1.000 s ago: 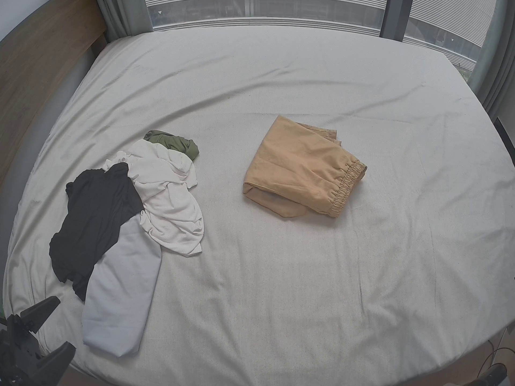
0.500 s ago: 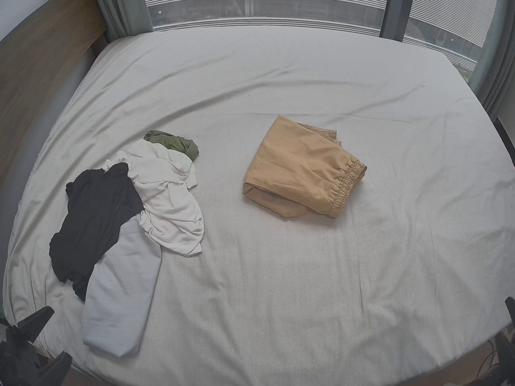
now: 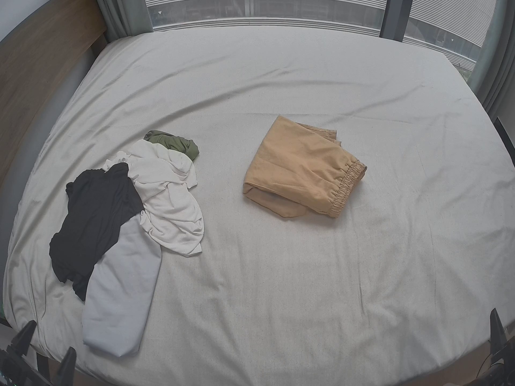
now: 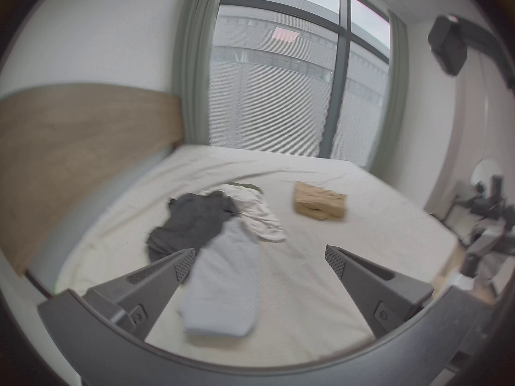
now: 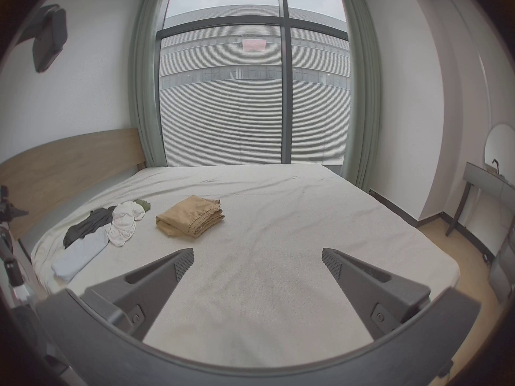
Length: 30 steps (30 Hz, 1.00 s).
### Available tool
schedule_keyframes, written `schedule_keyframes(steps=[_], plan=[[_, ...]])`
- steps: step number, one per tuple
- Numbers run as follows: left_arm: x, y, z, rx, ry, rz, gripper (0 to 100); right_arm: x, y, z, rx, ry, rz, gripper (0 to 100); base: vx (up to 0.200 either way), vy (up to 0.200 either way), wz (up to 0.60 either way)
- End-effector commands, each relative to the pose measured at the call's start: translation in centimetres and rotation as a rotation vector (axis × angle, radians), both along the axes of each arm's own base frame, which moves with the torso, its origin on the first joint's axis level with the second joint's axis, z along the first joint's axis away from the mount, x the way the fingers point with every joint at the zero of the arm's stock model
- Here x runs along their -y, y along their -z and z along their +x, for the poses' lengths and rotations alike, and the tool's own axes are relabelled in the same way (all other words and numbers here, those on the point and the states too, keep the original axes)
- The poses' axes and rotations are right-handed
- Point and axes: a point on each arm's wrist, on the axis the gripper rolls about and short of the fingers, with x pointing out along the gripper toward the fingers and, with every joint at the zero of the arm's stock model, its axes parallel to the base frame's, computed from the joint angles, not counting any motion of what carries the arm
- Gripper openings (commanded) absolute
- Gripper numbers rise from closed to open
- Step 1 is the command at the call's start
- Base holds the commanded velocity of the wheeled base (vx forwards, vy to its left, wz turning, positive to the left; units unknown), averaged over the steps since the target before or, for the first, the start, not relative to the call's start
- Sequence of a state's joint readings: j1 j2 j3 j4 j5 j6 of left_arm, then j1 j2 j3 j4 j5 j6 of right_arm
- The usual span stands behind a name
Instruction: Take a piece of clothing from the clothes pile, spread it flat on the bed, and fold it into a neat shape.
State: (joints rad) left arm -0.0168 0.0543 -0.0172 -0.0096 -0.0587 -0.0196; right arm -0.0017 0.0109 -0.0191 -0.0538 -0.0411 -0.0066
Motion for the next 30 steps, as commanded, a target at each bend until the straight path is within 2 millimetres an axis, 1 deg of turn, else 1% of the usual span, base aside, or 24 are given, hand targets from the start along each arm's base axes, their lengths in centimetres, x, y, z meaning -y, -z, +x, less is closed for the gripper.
schedule_keyframes(steps=[1, 5, 6, 9, 11, 12, 13, 15, 19, 23, 30], plan=[[-0.06, 0.66, -0.29, 0.030, -0.075, 0.023, 100, -0.10, 0.47, 0.09, -0.005, -0.038, -0.037, 100, 0.000, 0.000, 0.00], [-0.06, 0.67, -0.29, 0.029, -0.074, 0.029, 100, -0.23, 0.42, 0.08, 0.001, -0.096, -0.039, 100, 0.000, 0.000, 0.00], [-0.07, 0.67, -0.29, 0.029, -0.074, 0.029, 100, -0.36, 0.46, 0.06, 0.000, -0.158, -0.028, 100, 0.000, 0.000, 0.00], [-0.06, 0.67, -0.29, 0.028, -0.075, 0.028, 100, -0.34, 0.41, 0.06, 0.004, -0.146, -0.015, 100, 0.000, 0.000, 0.00], [-0.06, 0.67, -0.29, 0.028, -0.072, 0.025, 100, -0.15, 0.43, 0.07, 0.002, -0.068, -0.016, 100, 0.000, 0.000, 0.00], [-0.07, 0.67, -0.29, 0.028, -0.074, 0.025, 100, -0.13, 0.43, 0.07, 0.002, -0.057, -0.017, 100, 0.000, 0.000, 0.00], [-0.06, 0.67, -0.29, 0.028, -0.074, 0.028, 100, -0.03, 0.52, 0.06, -0.012, -0.014, -0.023, 100, 0.000, 0.000, 0.00], [-0.06, 0.67, -0.29, 0.028, -0.074, 0.025, 100, 0.05, 0.61, -0.04, -0.062, 0.007, 0.013, 100, 0.000, 0.000, 0.00], [-0.06, 0.67, -0.29, 0.028, -0.074, 0.025, 100, -0.01, 0.53, -0.10, -0.075, -0.007, 0.036, 100, 0.000, 0.000, 0.00], [-0.06, 0.66, -0.29, 0.030, -0.074, 0.025, 100, -0.22, 0.51, -0.11, -0.073, -0.102, -0.036, 100, 0.000, 0.000, 0.00], [-0.06, 0.67, -0.29, 0.028, -0.074, 0.023, 100, -0.22, 0.46, -0.10, -0.060, -0.092, -0.039, 100, 0.000, 0.000, 0.00]])
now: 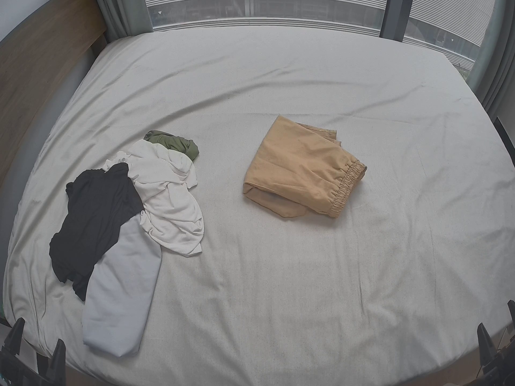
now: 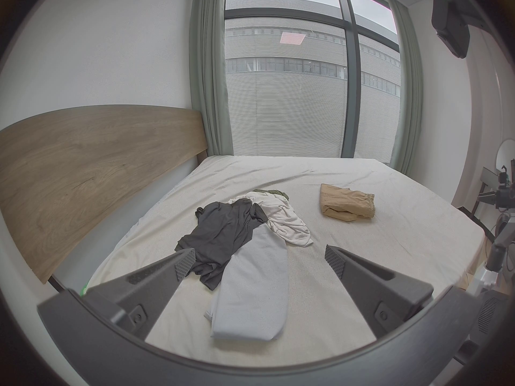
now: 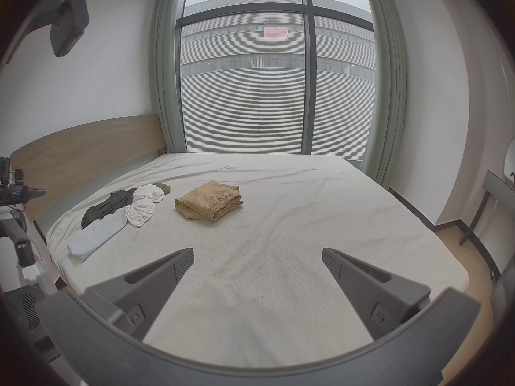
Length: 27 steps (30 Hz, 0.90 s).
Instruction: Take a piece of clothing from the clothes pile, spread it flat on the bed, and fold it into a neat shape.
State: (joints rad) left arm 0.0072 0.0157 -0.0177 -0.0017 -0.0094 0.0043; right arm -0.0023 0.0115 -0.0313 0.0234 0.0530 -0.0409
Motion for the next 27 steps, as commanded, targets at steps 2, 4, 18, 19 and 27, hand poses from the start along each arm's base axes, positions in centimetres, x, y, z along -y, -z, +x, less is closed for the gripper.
schedule_keyframes(steps=[2, 4, 18, 19, 27], plan=[[0.00, 0.51, 0.02, -0.002, -0.001, -0.001, 100, 0.00, 0.07, -0.03, -0.001, 0.002, 0.004, 100, 0.000, 0.000, 0.00], [0.00, 0.52, 0.02, -0.004, -0.001, -0.001, 100, -0.05, 0.04, -0.04, -0.001, -0.025, 0.004, 100, 0.000, 0.000, 0.00], [0.00, 0.51, 0.02, -0.002, -0.001, 0.000, 100, -0.10, 0.15, 0.12, 0.027, -0.041, -0.021, 100, 0.000, 0.000, 0.00], [0.00, 0.51, 0.02, -0.002, -0.001, 0.000, 100, -0.09, 0.16, 0.10, 0.020, -0.040, -0.013, 100, 0.000, 0.000, 0.00], [0.00, 0.51, 0.02, -0.002, 0.001, -0.001, 100, 0.10, 0.60, 0.29, -0.051, 0.041, 0.032, 100, 0.000, 0.000, 0.00]])
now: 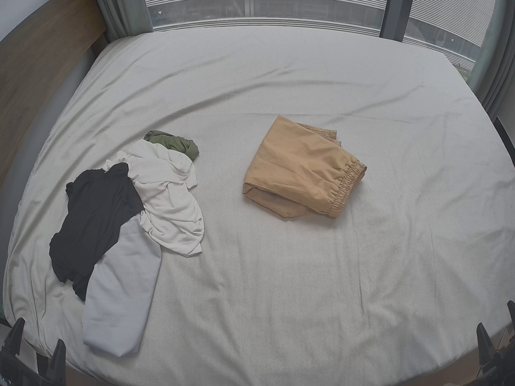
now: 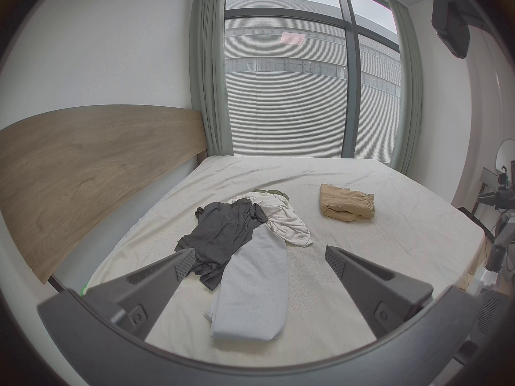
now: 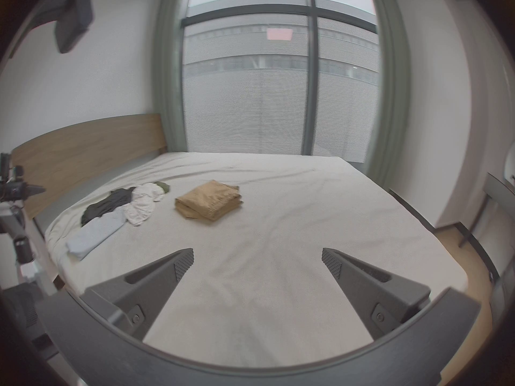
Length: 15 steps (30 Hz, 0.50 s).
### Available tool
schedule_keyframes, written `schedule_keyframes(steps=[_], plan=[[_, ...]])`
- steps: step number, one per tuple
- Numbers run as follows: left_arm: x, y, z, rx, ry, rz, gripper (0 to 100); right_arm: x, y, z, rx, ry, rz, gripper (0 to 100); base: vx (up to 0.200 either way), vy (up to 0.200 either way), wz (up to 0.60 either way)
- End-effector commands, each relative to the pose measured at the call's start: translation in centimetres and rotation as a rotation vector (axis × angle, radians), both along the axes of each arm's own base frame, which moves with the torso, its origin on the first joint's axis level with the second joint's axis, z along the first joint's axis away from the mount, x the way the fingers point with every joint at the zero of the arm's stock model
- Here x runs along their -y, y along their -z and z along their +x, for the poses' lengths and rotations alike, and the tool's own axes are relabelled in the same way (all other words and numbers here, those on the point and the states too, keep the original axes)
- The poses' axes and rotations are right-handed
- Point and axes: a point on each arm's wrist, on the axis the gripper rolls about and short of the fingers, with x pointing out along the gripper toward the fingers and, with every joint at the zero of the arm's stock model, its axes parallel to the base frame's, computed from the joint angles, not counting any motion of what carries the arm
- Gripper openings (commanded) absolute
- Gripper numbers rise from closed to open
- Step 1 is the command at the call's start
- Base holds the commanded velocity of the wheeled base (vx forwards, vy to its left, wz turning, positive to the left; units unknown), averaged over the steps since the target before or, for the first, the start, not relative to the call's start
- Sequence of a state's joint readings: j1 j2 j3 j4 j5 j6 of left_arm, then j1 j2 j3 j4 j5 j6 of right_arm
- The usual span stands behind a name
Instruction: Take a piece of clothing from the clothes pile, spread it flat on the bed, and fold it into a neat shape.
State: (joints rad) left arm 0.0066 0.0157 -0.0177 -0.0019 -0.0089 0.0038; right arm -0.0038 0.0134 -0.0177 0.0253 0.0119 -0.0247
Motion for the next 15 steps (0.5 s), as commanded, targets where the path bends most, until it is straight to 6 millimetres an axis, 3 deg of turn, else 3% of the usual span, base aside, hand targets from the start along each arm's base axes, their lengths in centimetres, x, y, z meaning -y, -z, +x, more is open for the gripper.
schedule_keyframes(steps=[1, 15], plan=[[0.00, 0.51, 0.02, -0.002, -0.001, -0.001, 100, 0.01, 0.20, 0.16, -0.030, -0.008, 0.017, 100, 0.000, 0.000, 0.00], [0.00, 0.51, 0.02, -0.002, -0.001, 0.001, 100, -0.01, 0.20, 0.09, 0.004, -0.007, 0.019, 100, 0.000, 0.000, 0.00]])
